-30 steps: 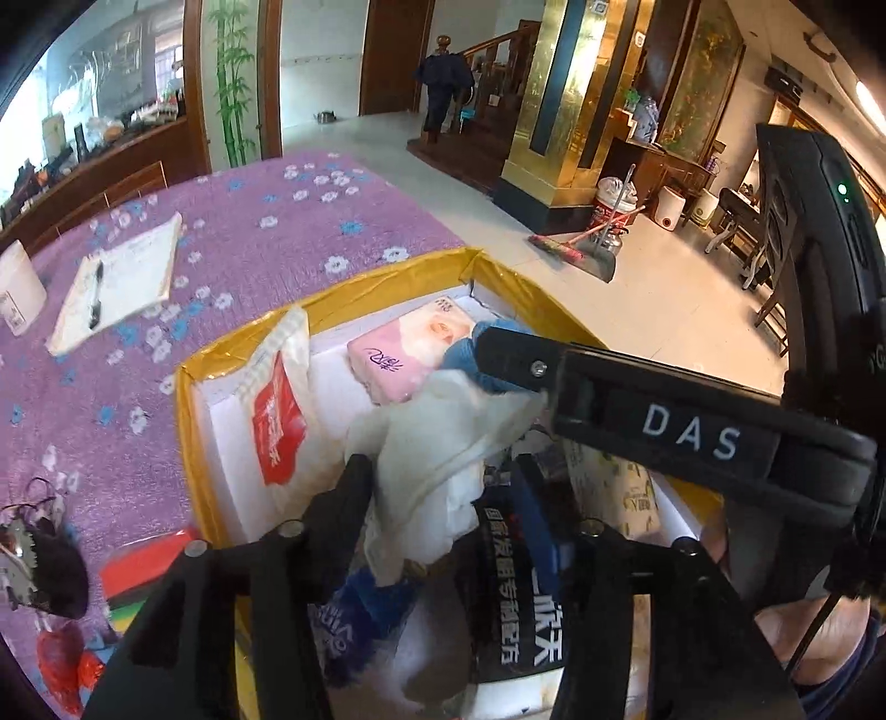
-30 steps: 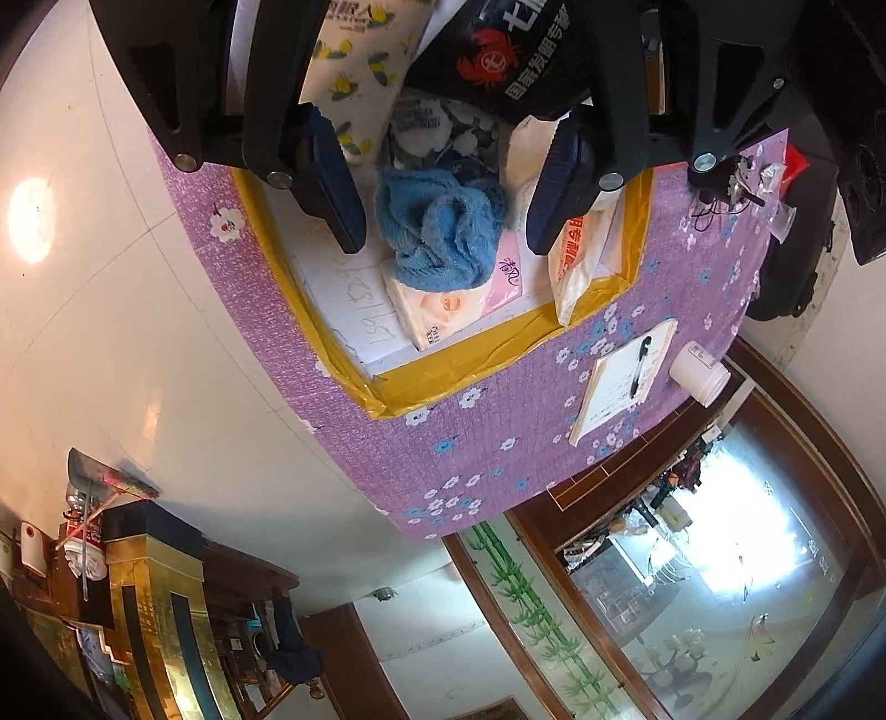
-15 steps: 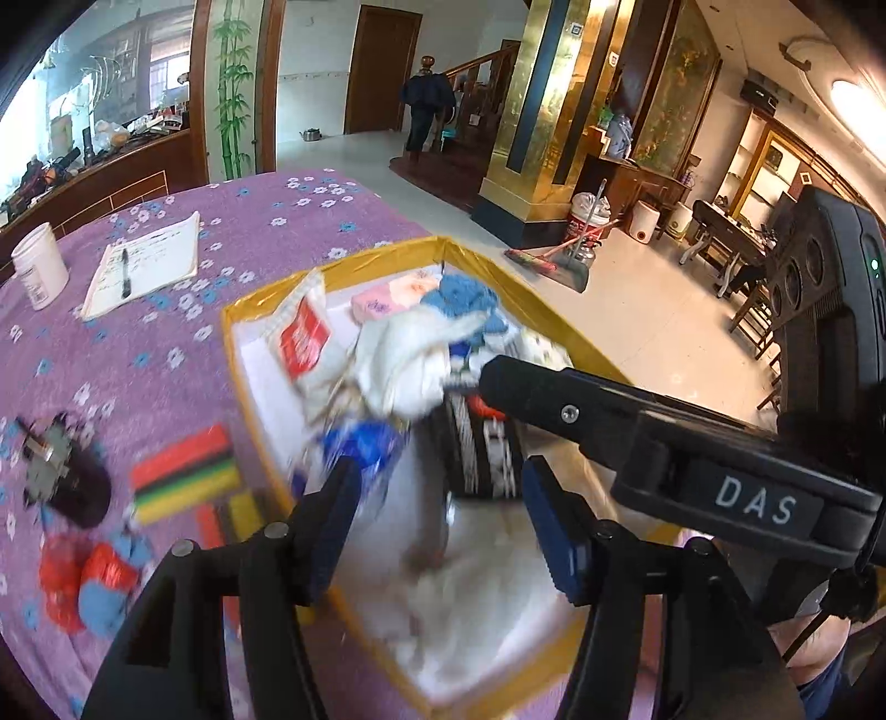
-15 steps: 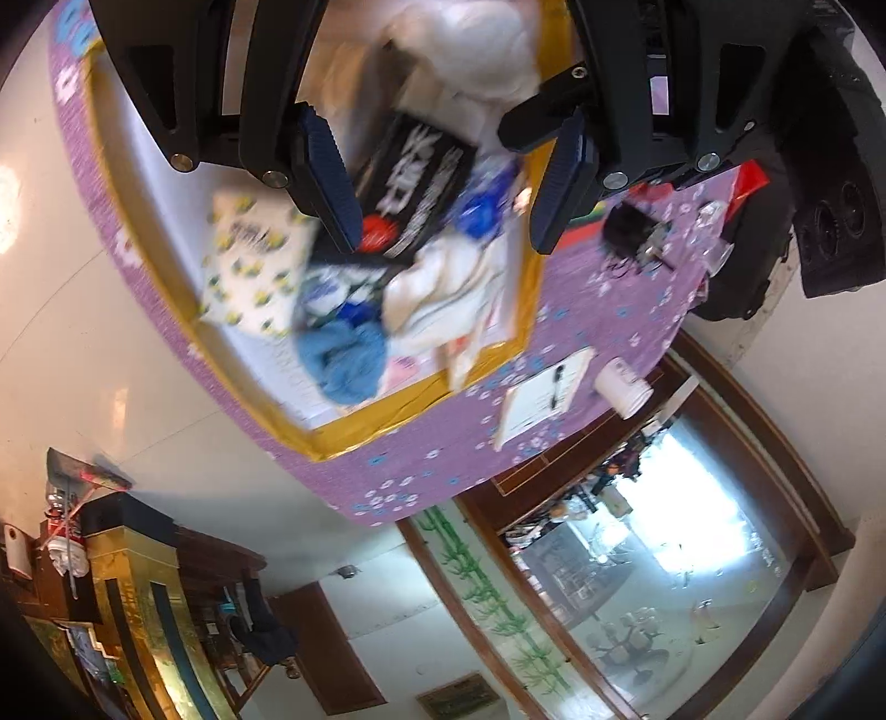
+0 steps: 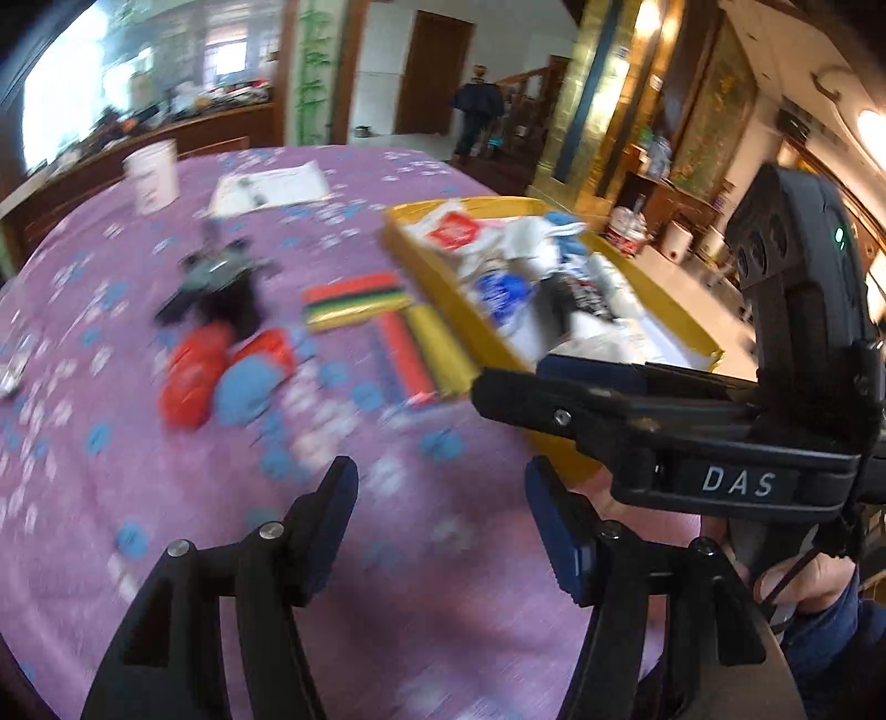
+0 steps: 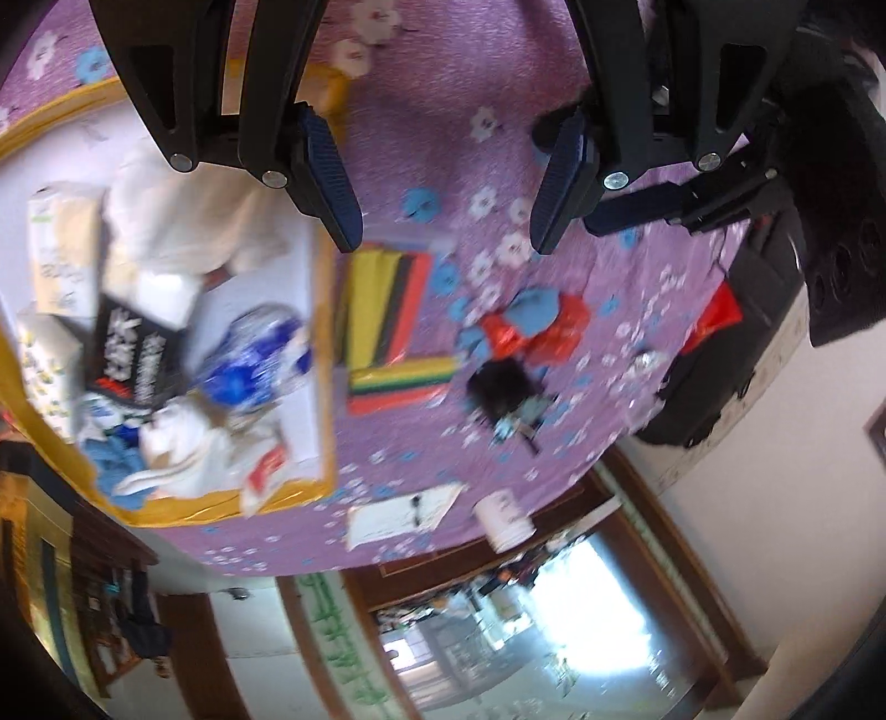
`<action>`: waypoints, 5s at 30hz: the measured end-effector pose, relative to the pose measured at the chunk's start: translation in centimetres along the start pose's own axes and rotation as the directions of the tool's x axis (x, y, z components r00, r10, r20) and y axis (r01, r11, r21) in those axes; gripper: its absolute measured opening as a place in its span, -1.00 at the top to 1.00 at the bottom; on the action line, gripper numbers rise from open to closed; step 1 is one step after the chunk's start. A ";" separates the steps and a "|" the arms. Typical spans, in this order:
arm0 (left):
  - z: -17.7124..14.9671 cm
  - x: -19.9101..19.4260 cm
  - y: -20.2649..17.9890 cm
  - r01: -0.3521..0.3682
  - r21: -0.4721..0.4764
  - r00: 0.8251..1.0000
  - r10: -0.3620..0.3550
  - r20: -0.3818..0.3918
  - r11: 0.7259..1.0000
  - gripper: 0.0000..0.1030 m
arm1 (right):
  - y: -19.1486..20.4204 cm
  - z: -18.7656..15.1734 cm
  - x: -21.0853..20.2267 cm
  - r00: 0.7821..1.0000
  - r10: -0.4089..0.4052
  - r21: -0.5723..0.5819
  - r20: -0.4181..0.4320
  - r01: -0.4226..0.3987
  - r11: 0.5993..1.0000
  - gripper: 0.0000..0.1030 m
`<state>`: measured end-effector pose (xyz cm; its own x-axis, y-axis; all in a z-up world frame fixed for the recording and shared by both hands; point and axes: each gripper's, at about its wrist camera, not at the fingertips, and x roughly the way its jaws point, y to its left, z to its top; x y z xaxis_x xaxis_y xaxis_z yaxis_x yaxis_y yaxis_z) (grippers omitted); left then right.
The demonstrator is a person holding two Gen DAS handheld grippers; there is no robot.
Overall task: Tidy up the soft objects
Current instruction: 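Move both grippers back to the items on the table, then grasp the red plastic bag with left gripper while right grasps the striped band pack, then carry the red bag and striped band pack over the tray with both grippers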
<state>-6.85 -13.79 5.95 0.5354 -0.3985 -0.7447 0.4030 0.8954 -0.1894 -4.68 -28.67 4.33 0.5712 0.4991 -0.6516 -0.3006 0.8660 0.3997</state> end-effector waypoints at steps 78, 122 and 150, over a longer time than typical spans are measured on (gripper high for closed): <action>0.9 3.2 15.2 -0.201 -0.270 0.979 0.204 -0.019 0.942 0.31 | 4.7 -1.7 7.0 0.934 -0.256 -0.424 -0.248 0.133 0.896 0.06; 1.1 2.2 11.2 -0.120 -0.134 0.989 0.129 0.068 0.984 0.31 | 2.9 0.2 2.4 0.996 -0.047 -0.110 0.072 0.055 0.992 0.08; 4.9 6.0 -6.4 0.085 0.095 0.996 -0.086 0.003 0.992 0.31 | -12.4 0.8 -9.0 0.945 -0.169 0.249 0.281 0.098 0.963 0.08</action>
<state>-2.58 -22.86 5.86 0.5014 -0.4744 -0.7236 0.5156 0.8354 -0.1904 -5.46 -43.98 5.78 0.8050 0.3159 -0.5023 -0.0430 0.8754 0.4816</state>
